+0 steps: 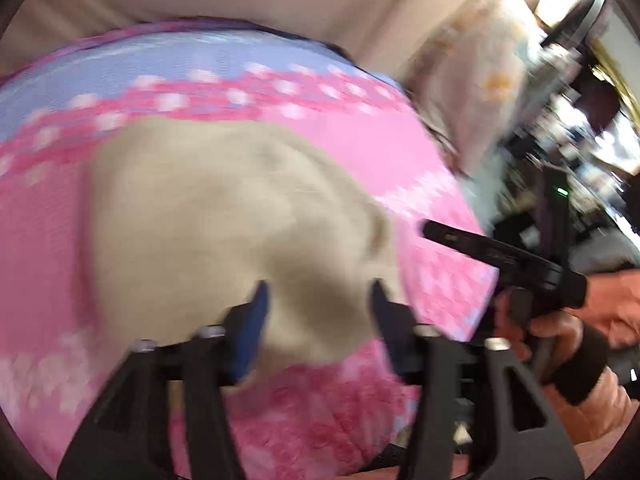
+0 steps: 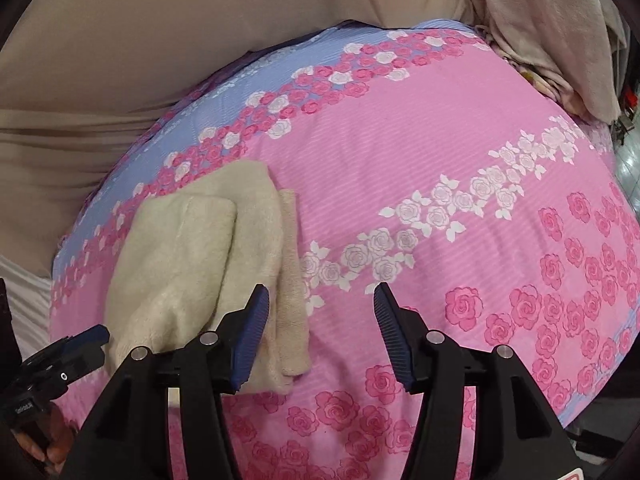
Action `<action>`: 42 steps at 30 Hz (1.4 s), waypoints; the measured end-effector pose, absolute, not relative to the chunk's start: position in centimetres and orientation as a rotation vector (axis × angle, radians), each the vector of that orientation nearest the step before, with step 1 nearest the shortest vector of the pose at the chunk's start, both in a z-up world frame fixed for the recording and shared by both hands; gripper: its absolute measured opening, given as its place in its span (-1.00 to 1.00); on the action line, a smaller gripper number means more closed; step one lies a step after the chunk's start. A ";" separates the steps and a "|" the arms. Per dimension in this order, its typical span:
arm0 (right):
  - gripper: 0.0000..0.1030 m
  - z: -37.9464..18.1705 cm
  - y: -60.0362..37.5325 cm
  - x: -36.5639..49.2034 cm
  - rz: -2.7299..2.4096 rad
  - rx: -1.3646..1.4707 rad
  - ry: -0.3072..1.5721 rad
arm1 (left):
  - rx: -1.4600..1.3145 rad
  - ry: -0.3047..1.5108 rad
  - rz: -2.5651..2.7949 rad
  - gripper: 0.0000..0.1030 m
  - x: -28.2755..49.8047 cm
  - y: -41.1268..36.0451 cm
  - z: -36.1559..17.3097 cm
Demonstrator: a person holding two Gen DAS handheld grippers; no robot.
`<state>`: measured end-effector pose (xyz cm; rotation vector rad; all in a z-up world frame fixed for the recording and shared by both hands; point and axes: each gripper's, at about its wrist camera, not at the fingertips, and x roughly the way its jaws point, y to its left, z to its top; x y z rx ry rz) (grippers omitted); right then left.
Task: Fold small clothes
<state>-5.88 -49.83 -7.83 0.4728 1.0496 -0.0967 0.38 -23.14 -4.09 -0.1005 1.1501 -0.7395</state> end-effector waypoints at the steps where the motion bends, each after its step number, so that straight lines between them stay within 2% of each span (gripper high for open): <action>1: 0.06 -7.6 -49.5 -5.6 -0.048 0.471 1.053 | -0.124 1.120 -0.692 0.27 0.1 -21.7 -3.4; 6: 0.14 -7.0 -46.4 -3.6 0.196 0.507 1.084 | -0.227 1.096 -0.522 0.34 0.8 -16.6 -2.3; 8: 0.35 -7.3 -44.8 -2.0 0.277 0.531 1.120 | -0.249 1.086 -0.437 0.35 1.3 -14.8 -2.3; 12: 0.37 -10.1 -42.6 2.5 0.343 0.543 1.238 | -0.307 1.073 -0.366 0.35 1.1 -12.1 -2.4; 13: -0.08 -11.1 -42.2 3.5 0.336 0.539 1.275 | -0.306 1.066 -0.356 0.36 1.0 -12.0 -2.5; 14: -0.75 -12.1 -41.4 4.5 0.367 0.523 1.317 | -0.303 1.060 -0.350 0.36 0.7 -11.9 -2.4; 15: -0.75 -12.0 -41.0 5.0 0.394 0.523 1.330 | -0.297 1.060 -0.349 0.36 0.5 -11.9 -2.4; 17: -0.78 -8.0 -41.5 4.2 0.517 0.624 1.183 | -0.293 1.059 -0.351 0.36 -0.1 -11.7 -2.2; 19: -0.79 -4.6 -42.7 2.5 0.540 0.623 1.071 | -0.299 1.040 -0.359 0.40 -0.6 -11.8 -1.8; 21: -0.73 -4.8 -44.5 1.3 0.416 0.513 1.039 | -0.293 1.042 -0.366 0.44 -0.7 -12.3 -2.1; 22: -0.47 -6.6 -44.8 1.2 0.317 0.392 1.078 | -0.285 1.050 -0.366 0.44 -0.7 -12.7 -2.4; 23: -0.44 -9.7 -45.1 1.4 0.231 0.306 1.167 | -0.284 1.058 -0.367 0.44 -0.6 -13.0 -2.8; 25: -0.46 -13.1 -46.6 1.1 0.158 0.381 1.289 | -0.278 1.092 -0.383 0.45 -0.4 -13.8 -3.6; 27: -0.43 -10.3 -47.7 -1.1 0.200 0.507 1.171 | -0.262 1.108 -0.390 0.46 -0.6 -14.3 -4.0; 29: -0.07 -7.9 -47.6 -3.5 0.231 0.489 1.114 | -0.264 1.126 -0.424 0.53 -1.0 -14.5 -4.7; 32: 0.11 -9.0 -47.5 -5.2 0.227 0.524 1.161 | -0.255 1.193 -0.466 0.54 -1.5 -15.3 -6.8; 33: 0.11 -10.3 -47.4 -5.5 0.220 0.546 1.187 | -0.256 1.203 -0.467 0.54 -1.5 -15.6 -7.3; 34: 0.02 -11.6 -47.3 -5.5 0.227 0.573 1.210 | -0.260 1.214 -0.465 0.54 -1.4 -15.9 -8.0; 35: -0.44 -13.4 -47.4 -5.5 0.233 0.599 1.238 | -0.262 1.217 -0.465 0.54 -1.3 -16.1 -8.4; 36: -0.50 -14.5 -47.2 -5.1 0.224 0.605 1.267 | -0.253 1.221 -0.457 0.53 -1.1 -16.4 -8.9; 39: -0.53 -13.5 -47.9 -4.6 0.180 0.577 1.217 | -0.182 1.217 -0.434 0.52 -0.8 -17.1 -8.6; 42: -0.32 -12.6 -47.2 -4.3 0.156 0.430 1.257 | -0.084 1.135 -0.411 0.53 -1.4 -17.7 -6.8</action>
